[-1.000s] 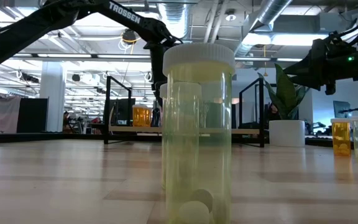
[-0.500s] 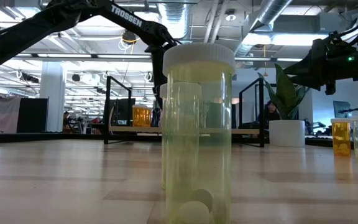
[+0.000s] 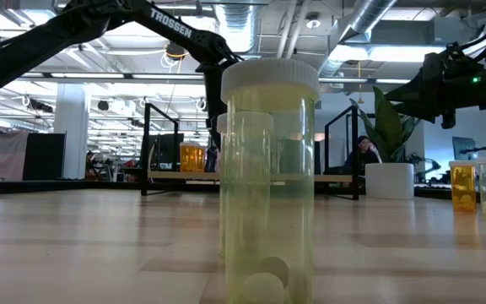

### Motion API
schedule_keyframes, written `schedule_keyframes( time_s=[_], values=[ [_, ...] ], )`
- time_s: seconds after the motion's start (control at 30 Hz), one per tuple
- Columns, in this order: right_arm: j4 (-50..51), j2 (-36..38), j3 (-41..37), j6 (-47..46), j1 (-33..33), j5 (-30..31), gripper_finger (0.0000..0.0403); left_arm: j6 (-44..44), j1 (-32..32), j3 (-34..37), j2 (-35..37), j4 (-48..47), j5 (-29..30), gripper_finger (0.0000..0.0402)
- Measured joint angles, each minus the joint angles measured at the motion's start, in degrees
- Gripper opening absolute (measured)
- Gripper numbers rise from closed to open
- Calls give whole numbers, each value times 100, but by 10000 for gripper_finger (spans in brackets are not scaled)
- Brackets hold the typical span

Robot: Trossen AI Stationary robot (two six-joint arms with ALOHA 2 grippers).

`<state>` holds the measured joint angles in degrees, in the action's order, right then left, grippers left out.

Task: Pick and place medicine bottles onto shelf by color
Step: Put the top left red pill bottle on the shelf, then put the top red pill bottle on the shelf aligned with the other red pill bottle

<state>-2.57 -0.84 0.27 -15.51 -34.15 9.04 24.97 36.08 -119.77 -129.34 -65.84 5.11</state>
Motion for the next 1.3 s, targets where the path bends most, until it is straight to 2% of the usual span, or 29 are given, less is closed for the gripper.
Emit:
schedule_keyframes(
  time_s=[0.17,1.03,1.3],
  values=[
    [0,0,-1,0,0,-1,249,-65,0,0,-8,143,1,118],
    [0,0,-2,0,0,0,249,-471,2,9,-26,186,-25,254],
    [0,0,-2,0,-1,0,249,-363,11,-551,-15,-49,98,267]
  ],
)
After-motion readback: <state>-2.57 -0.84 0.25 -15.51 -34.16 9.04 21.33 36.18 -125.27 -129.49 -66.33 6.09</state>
